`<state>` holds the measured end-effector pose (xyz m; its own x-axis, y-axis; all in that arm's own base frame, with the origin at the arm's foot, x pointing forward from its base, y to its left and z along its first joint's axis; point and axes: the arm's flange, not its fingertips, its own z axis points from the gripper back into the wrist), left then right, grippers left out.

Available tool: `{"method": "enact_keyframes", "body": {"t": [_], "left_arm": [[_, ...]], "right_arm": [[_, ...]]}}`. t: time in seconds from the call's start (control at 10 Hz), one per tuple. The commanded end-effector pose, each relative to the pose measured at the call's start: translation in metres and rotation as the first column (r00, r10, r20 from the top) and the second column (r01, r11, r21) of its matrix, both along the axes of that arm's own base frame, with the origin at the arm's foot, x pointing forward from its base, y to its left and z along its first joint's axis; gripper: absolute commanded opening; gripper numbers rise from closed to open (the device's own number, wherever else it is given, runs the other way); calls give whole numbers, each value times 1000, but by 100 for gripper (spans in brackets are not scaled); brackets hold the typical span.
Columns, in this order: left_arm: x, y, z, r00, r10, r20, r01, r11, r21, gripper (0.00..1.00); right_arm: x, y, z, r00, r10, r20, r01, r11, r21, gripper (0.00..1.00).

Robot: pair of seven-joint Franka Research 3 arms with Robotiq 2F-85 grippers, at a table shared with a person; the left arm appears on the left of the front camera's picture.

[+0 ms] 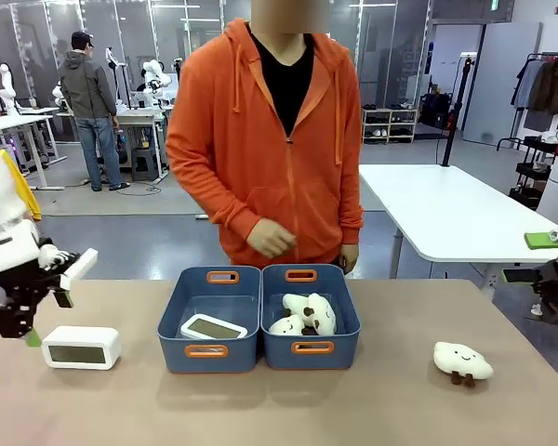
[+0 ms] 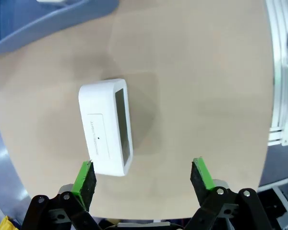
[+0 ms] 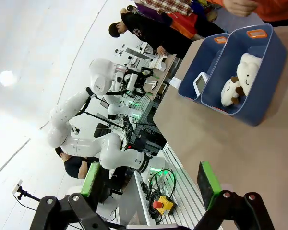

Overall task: Sort the digital clocks into the basket.
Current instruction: Pick up the Digital clock from the table and place it into the empty Plastic storage basket.

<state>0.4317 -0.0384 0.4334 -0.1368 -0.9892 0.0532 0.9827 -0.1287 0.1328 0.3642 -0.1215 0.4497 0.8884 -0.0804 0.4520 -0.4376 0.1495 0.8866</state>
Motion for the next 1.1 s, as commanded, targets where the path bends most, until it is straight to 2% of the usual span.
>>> {"method": "enact_keyframes", "body": {"t": [0.0, 0.1, 0.5, 0.7, 0.9, 1.0], "left_arm": [[24, 5, -11, 999, 46, 7, -46, 999, 21, 100], [36, 7, -22, 999, 45, 27, -44, 998, -41, 100], [73, 10, -61, 995, 103, 13, -103, 994, -32, 100], [77, 11, -78, 991, 99, -91, -101, 995, -21, 100], [82, 11, -100, 985, 116, -129, -116, 993, 9, 100], [85, 11, -113, 976, 134, -173, -131, 991, 26, 100]], "right_arm": [[0, -1, 1, 1000, 5, 8, -5, 1000, 6, 100], [0, -1, 1, 1000, 5, 8, -5, 1000, 6, 100], [0, -1, 1, 1000, 5, 8, -5, 1000, 6, 100], [0, -1, 1, 1000, 5, 8, -5, 1000, 6, 100], [0, -1, 1, 1000, 5, 8, -5, 1000, 6, 100], [0, -1, 1, 1000, 5, 8, -5, 1000, 6, 100]]}}
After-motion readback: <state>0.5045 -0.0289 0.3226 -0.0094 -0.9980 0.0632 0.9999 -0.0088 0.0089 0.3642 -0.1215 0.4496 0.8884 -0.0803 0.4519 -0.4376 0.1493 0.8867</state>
